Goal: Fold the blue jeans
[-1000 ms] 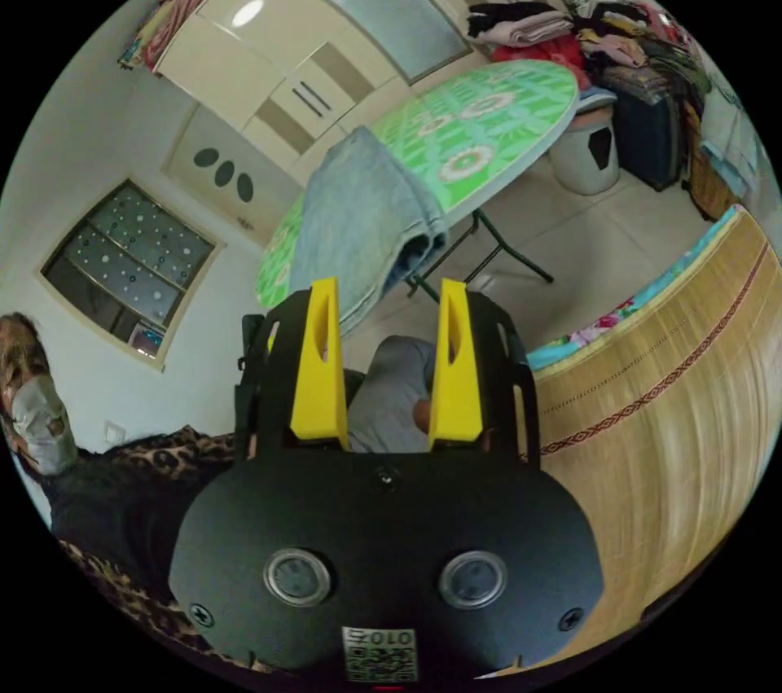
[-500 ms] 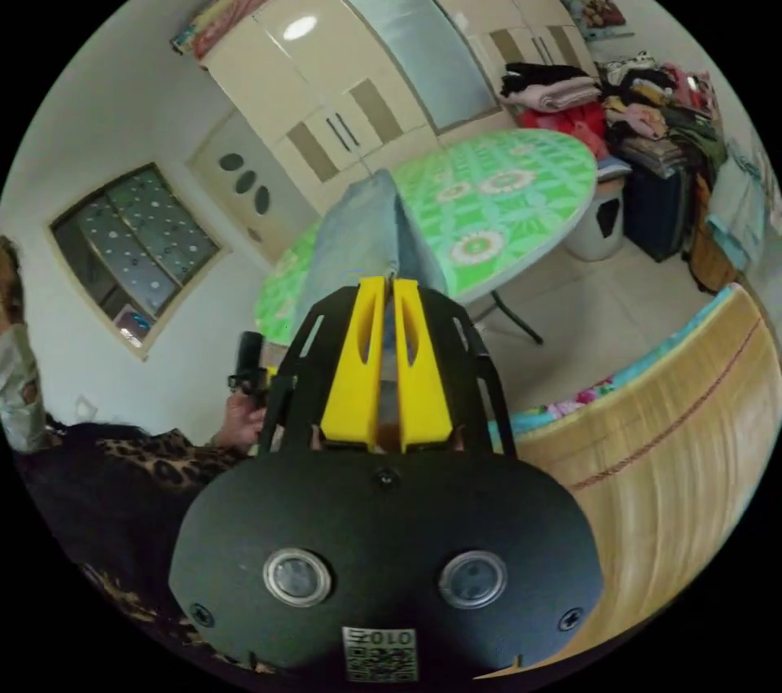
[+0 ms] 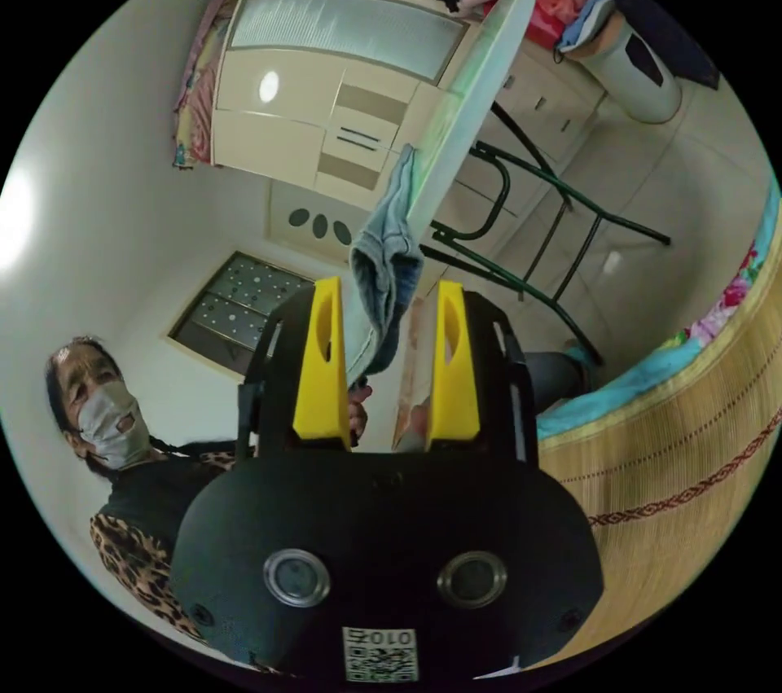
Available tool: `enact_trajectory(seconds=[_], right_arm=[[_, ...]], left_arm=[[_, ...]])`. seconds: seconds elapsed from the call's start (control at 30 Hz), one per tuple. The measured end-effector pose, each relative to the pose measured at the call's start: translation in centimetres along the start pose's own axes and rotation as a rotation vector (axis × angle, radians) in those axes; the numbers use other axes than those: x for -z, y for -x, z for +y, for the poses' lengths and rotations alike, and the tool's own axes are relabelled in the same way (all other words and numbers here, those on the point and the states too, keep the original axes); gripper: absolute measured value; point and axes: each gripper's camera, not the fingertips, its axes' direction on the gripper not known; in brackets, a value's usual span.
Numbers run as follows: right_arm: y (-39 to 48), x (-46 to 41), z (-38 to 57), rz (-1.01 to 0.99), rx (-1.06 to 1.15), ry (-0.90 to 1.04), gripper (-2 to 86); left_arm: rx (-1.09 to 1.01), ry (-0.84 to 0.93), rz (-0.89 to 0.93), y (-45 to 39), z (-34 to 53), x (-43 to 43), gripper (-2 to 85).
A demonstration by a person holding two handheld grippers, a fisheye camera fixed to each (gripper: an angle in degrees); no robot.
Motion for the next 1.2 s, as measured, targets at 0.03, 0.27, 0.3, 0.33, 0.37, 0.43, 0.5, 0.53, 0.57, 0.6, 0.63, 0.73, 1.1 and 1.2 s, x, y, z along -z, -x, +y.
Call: enact_trajectory(seconds=[0.03, 0.27, 0.3, 0.33, 0.37, 0.43, 0.5, 0.53, 0.57, 0.6, 0.63, 0.73, 1.1, 1.2], right_arm=[[0.1, 0.3, 0.0, -0.017, 0.006, -0.046, 6.5], [8.7, -0.5, 2.0, 0.282, 0.391, 0.028, 4.7], [8.9, -0.9, 2.3, 0.380, 0.384, 0.050, 4.5], [8.5, -1.4, 2.7, 0.454, 0.375, 0.088, 4.4], [8.3, -1.6, 2.9, 0.482, 0.381, 0.107, 4.5], [7.4, -2.4, 3.9, 0.543, 0.401, 0.142, 5.0], [6.8, -2.5, 4.4, 0.521, 0.400, 0.163, 5.5], [6.1, -2.0, 4.7, 0.469, 0.388, 0.164, 5.9], [5.7, -1.6, 4.9, 0.438, 0.375, 0.145, 6.1], [4.8, -0.3, 5.2, 0.372, 0.339, 0.087, 6.5], [3.8, 0.9, 5.5, 0.321, 0.301, 0.031, 7.0], [2.9, 2.9, 6.2, 0.304, 0.275, -0.085, 7.5], [3.4, -0.2, 7.0, 0.323, 0.396, 0.002, 4.6], [3.3, -0.1, 7.4, 0.393, 0.388, 0.006, 4.2]], left_arm=[[-0.021, -0.012, -0.008, -0.7, 0.1, -0.3, 6.0], [-0.059, 0.030, -0.056, -5.7, 1.7, -0.4, 1.8], [-0.070, 0.028, -0.074, -6.3, 2.0, -0.2, 1.6], [-0.097, 0.028, -0.108, -7.6, 2.5, 0.1, 1.2], [-0.139, 0.038, -0.135, -9.1, 2.9, 0.4, 0.9], [-0.205, 0.064, -0.207, -11.5, 3.2, 0.7, 0.4], [-0.218, 0.033, -0.282, -13.3, 3.5, 1.4, 0.2], [-0.211, -0.012, -0.321, -14.3, 3.7, 2.0, 0.1], [-0.229, -0.020, -0.331, -15.3, 3.5, 2.1, 0.0], [-0.236, -0.011, -0.334, -15.8, 3.4, 2.0, 0.0], [-0.244, 0.010, -0.348, -16.5, 2.9, 1.5, 0.0], [-0.309, 0.103, -0.370, -18.5, 1.0, -1.3, -0.1], [-0.624, 0.516, -0.369, -26.6, -8.1, -17.2, -0.2], [-0.710, 0.600, -0.442, -28.2, -9.6, -21.2, -0.2]])
